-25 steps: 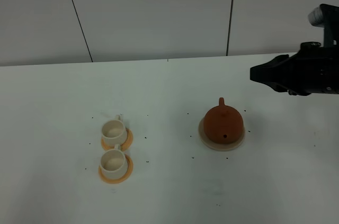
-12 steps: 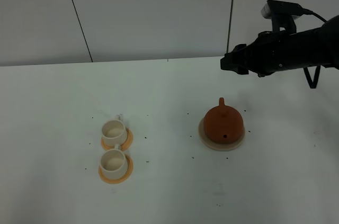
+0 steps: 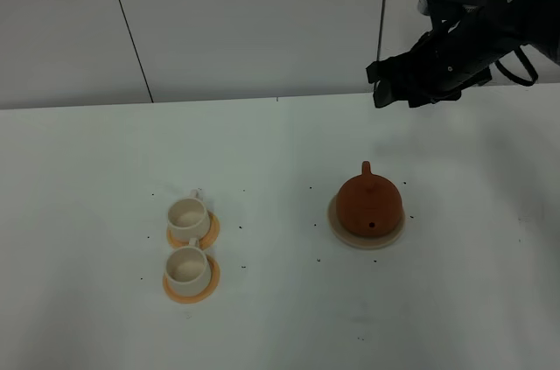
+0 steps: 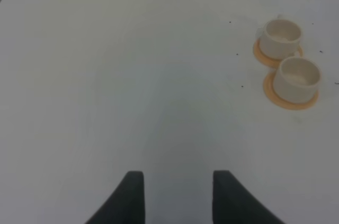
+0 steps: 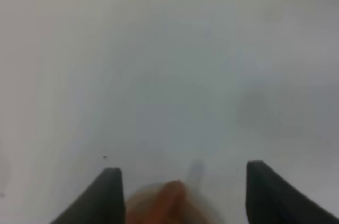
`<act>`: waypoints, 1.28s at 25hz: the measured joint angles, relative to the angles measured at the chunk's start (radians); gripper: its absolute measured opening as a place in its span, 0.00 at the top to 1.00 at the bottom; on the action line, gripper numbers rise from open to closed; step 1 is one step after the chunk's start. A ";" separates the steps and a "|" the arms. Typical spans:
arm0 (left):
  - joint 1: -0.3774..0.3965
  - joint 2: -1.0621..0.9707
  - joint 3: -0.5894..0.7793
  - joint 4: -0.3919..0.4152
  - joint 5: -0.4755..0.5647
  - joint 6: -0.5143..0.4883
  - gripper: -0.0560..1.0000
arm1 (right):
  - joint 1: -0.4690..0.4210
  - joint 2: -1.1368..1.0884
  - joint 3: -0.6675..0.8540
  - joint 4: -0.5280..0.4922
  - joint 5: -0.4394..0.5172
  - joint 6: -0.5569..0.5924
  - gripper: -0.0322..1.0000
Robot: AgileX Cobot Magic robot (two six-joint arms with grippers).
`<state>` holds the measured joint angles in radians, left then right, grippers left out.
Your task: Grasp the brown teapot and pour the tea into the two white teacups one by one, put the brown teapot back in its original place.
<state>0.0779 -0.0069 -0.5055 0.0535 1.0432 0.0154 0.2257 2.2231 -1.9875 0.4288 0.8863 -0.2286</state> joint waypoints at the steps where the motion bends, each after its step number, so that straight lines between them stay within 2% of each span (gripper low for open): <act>1: 0.000 0.000 0.000 0.000 0.000 0.000 0.59 | 0.000 0.016 -0.027 -0.006 0.020 0.011 0.49; 7: 0.000 0.000 0.000 0.000 0.000 0.000 0.59 | 0.034 0.095 -0.104 -0.046 0.103 0.026 0.49; 15: 0.000 0.000 0.000 0.000 0.000 0.000 0.59 | 0.131 0.136 -0.109 -0.258 0.104 0.080 0.49; 32: 0.000 0.000 0.000 0.001 0.000 0.000 0.59 | 0.160 0.202 -0.109 -0.335 0.038 0.126 0.49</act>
<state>0.0779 -0.0069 -0.5055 0.0544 1.0432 0.0154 0.3856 2.4253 -2.0969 0.0942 0.9247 -0.1023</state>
